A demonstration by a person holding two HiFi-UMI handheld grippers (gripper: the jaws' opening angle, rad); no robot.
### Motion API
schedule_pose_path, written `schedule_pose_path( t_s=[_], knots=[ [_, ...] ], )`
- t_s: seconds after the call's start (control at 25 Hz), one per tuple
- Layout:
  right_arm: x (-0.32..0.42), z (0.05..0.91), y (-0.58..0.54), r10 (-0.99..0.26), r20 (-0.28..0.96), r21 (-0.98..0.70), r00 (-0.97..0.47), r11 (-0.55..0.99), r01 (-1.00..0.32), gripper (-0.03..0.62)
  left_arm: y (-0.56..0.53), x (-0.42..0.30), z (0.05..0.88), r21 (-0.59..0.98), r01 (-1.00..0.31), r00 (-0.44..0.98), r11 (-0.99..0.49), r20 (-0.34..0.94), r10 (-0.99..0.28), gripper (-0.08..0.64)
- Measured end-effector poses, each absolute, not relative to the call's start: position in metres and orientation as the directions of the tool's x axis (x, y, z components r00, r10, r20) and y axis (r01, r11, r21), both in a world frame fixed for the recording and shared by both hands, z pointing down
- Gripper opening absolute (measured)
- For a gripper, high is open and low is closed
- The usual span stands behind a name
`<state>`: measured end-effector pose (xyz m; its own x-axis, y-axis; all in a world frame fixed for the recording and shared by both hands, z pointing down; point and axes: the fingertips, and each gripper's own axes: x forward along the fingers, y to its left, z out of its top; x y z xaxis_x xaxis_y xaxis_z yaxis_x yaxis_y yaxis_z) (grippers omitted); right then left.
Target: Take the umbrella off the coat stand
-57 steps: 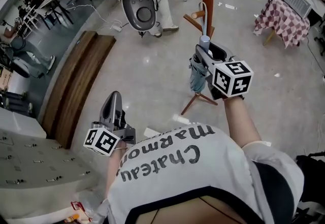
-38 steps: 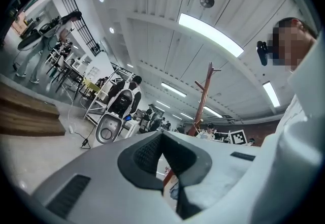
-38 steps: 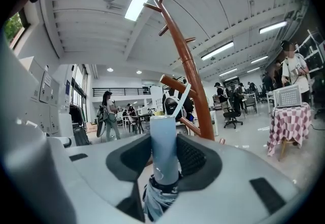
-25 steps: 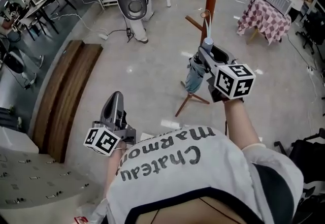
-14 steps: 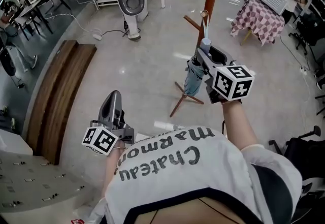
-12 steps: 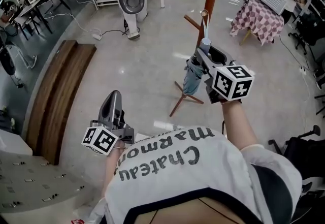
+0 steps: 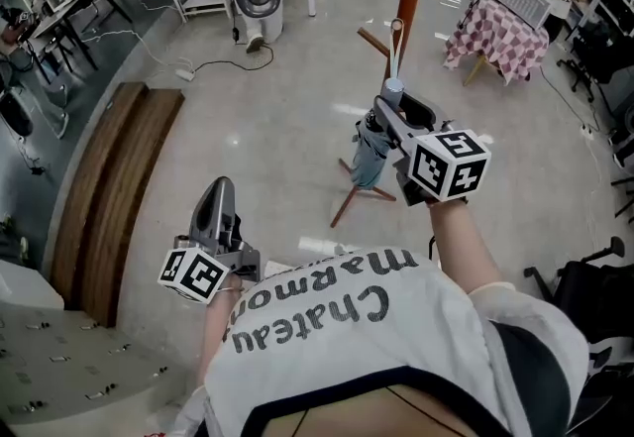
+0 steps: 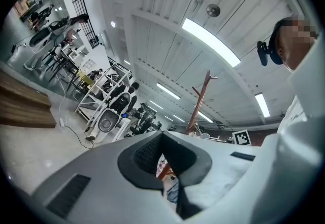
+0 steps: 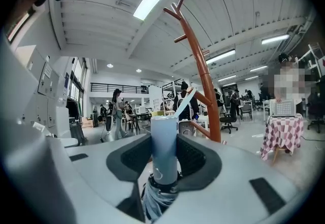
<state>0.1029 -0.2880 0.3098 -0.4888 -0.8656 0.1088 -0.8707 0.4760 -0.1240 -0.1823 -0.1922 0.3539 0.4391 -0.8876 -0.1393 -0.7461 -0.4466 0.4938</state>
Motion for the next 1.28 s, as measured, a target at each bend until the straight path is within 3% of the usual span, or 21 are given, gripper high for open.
schedule_pose_path(
  t_s=[1.28],
  knots=[
    [0.093,0.307,-0.262,-0.899,0.095,-0.117,-0.428,0.417,-0.901,0.163,-0.204,-0.185,0.351,0.481,-0.697,0.541,-0.531,-0.133,-0.830,0.021]
  ],
)
